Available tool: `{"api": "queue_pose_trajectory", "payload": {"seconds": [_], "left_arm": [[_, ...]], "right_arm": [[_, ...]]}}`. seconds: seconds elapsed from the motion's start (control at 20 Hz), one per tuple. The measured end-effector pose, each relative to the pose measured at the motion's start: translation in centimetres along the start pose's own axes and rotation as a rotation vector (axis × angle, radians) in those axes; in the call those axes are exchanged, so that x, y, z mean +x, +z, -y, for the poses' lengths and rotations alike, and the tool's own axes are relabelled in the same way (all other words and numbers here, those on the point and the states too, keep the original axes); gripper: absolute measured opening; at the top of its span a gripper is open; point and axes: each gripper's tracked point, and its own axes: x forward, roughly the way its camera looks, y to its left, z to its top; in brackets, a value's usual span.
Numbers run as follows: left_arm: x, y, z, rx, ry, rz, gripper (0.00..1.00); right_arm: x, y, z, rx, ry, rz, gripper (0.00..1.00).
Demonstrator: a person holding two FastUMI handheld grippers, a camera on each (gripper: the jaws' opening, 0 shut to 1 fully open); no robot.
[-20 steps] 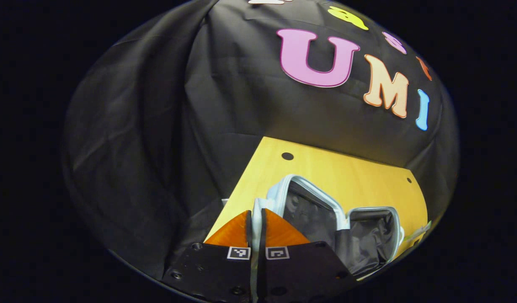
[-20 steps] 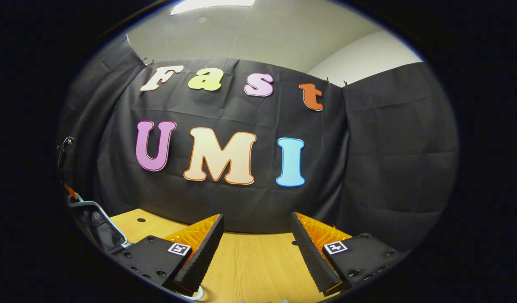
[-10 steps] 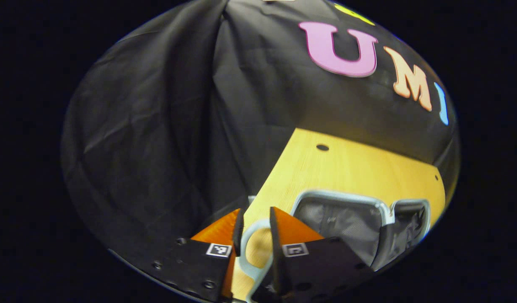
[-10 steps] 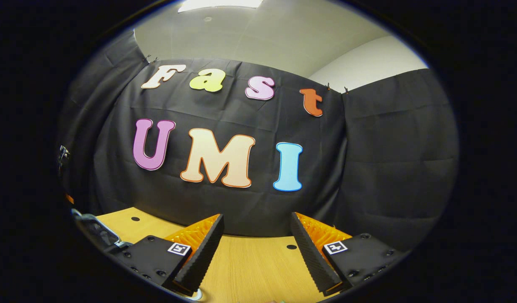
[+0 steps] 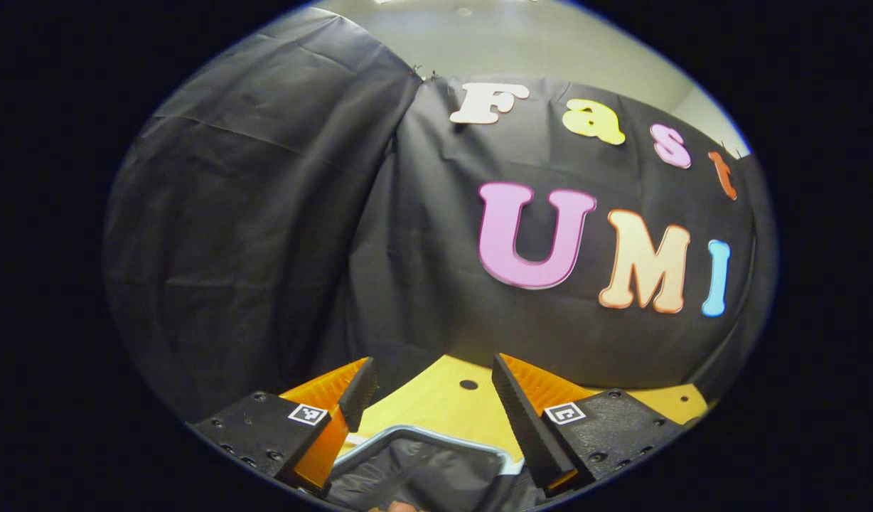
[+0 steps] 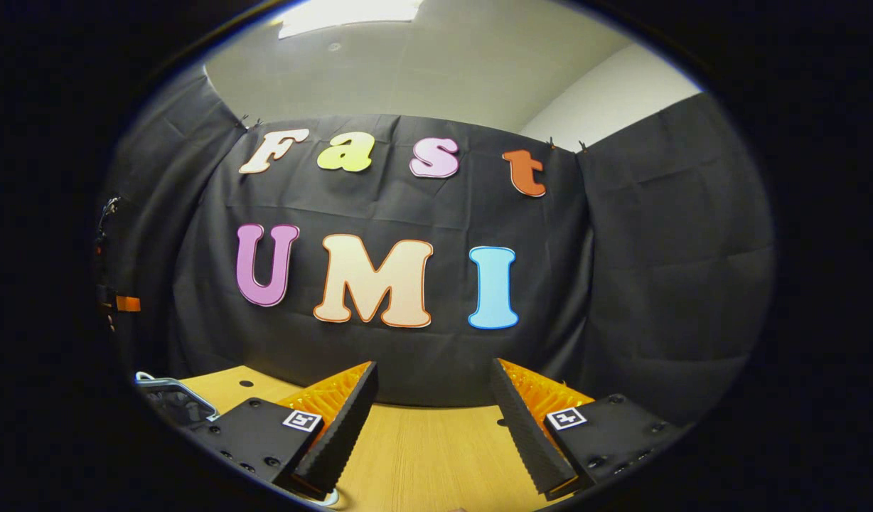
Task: First open the suitcase, pack the skin care products into it, and then close the suitcase.
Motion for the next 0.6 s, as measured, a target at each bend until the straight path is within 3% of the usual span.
{"api": "queue_pose_trajectory", "payload": {"seconds": [0.15,0.3,0.6], "left_arm": [[-4.9,2.2,2.0,0.07,0.0,0.077,0.94],[-9.8,4.4,5.8,0.091,-0.047,0.116,0.94],[-13.6,2.8,15.7,0.163,-0.163,0.113,0.94]], "right_arm": [[-0.3,0.0,1.9,0.012,0.013,0.0,0.98],[-0.6,0.4,3.5,0.03,0.021,0.004,0.99],[-1.2,-0.2,6.4,0.047,0.036,-0.014,0.98]]}}
